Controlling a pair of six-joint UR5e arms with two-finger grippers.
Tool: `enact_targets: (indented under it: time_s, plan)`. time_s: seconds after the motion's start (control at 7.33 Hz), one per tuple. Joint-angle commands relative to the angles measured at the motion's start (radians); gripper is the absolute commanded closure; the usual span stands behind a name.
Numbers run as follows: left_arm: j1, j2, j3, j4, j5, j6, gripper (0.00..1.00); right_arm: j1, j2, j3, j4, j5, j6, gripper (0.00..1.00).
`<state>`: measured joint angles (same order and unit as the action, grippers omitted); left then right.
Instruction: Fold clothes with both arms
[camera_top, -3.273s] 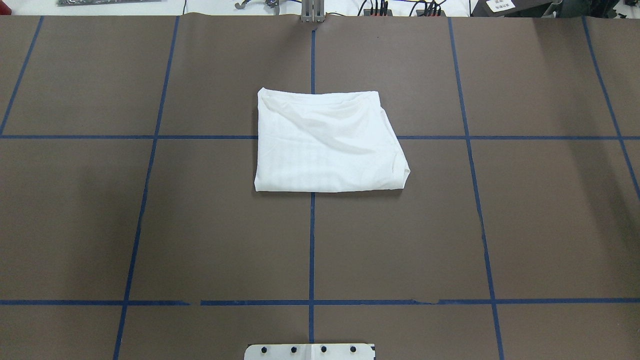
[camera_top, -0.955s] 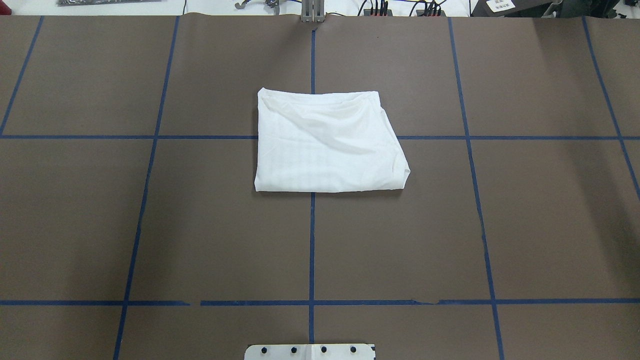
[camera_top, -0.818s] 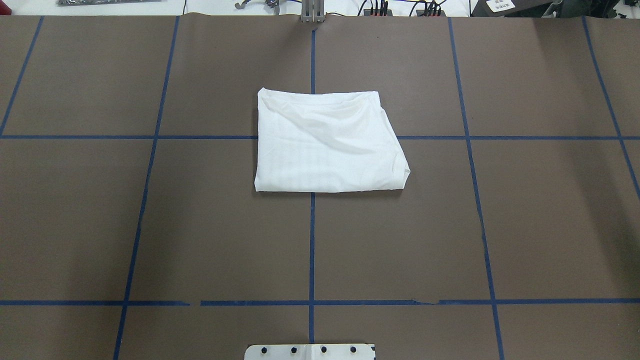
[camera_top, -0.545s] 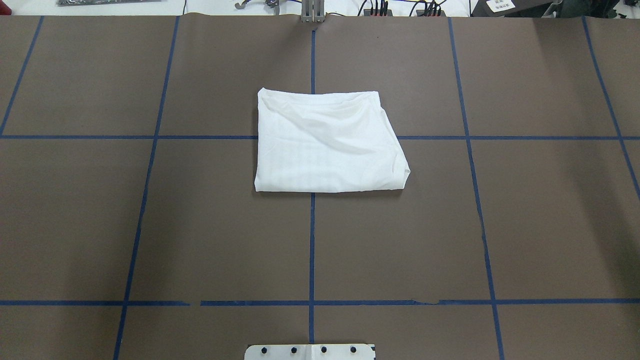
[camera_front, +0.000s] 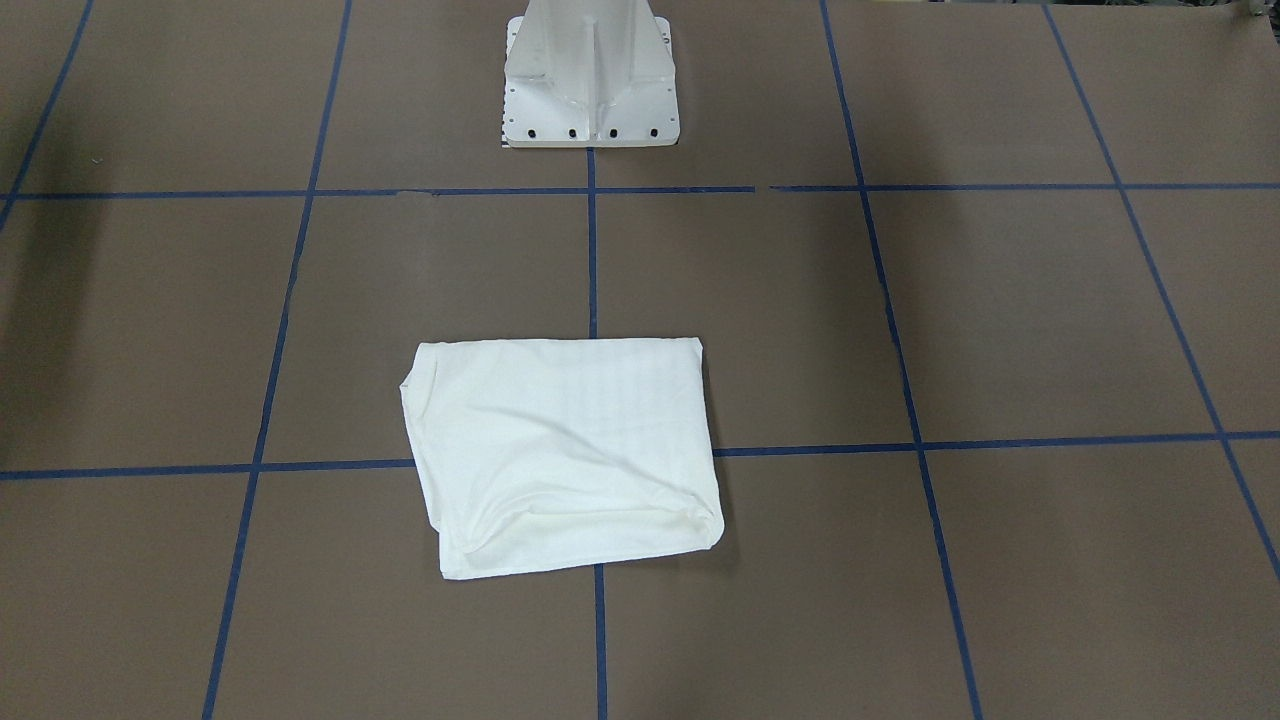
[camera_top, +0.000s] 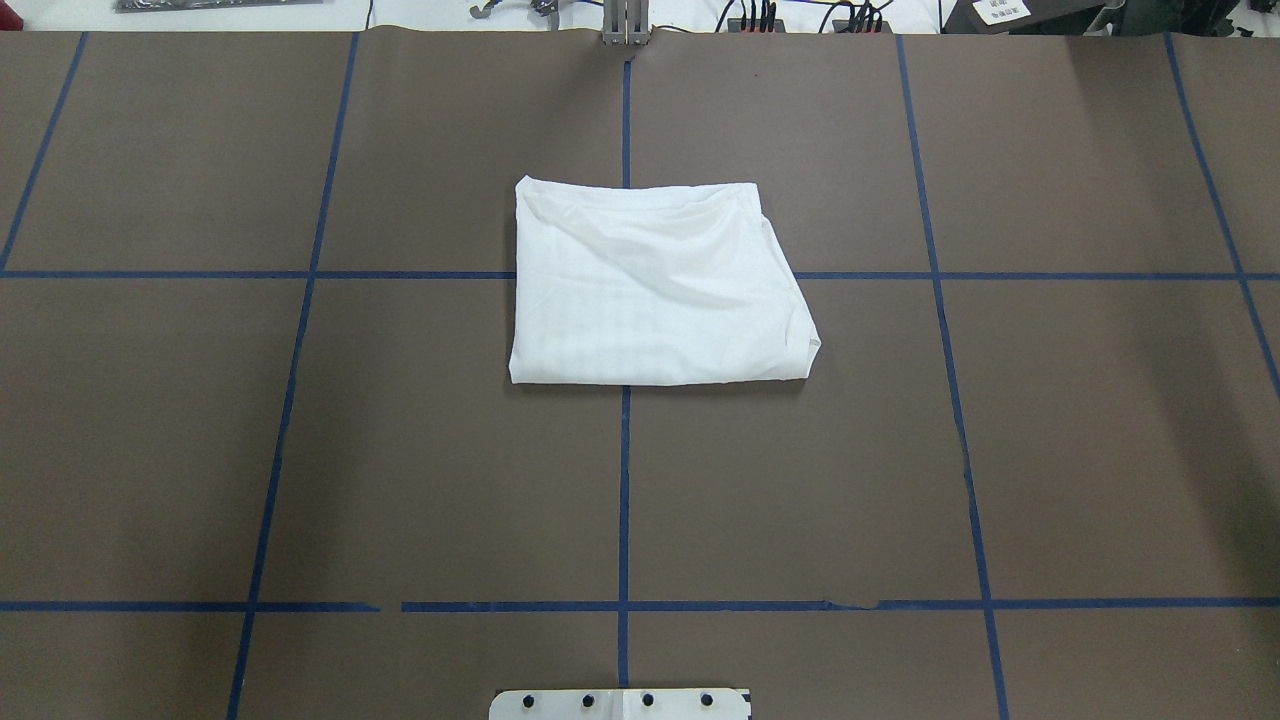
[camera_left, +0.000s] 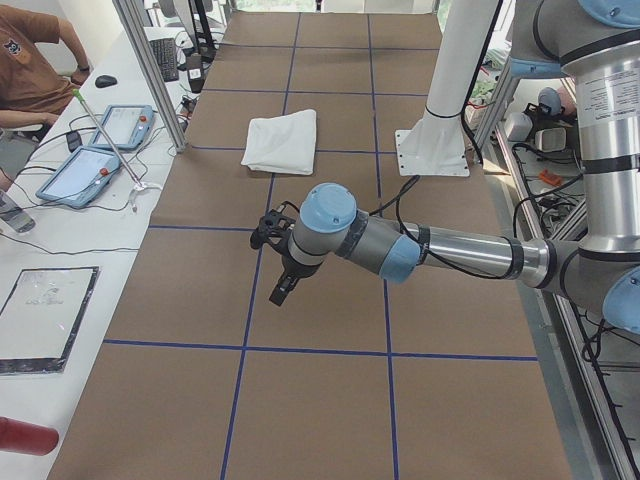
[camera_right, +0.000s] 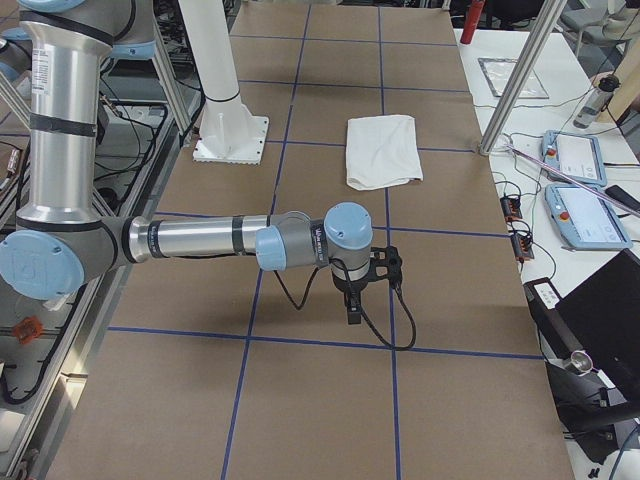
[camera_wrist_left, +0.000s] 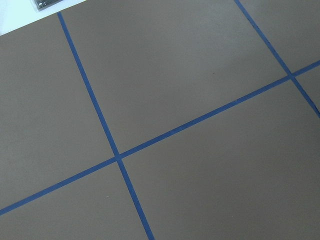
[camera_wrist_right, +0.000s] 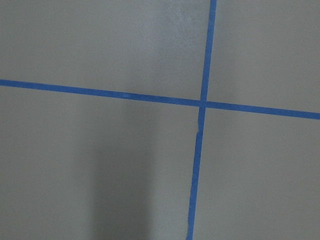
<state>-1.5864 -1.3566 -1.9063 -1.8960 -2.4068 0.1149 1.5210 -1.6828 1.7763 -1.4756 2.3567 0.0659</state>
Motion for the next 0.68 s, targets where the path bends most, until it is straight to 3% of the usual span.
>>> enact_targets:
  time_s: [0.0, 0.55]
  plan:
    - [-0.001, 0.001, 0.007, 0.0, 0.001, -0.001, 0.0, -0.004, 0.052, -0.07, 0.0, 0.001, 0.002, 0.0]
    - [0.0, -0.012, 0.01, 0.0, 0.058, -0.003, 0.0, 0.001, 0.068, -0.092, -0.008, 0.007, 0.003, 0.0]
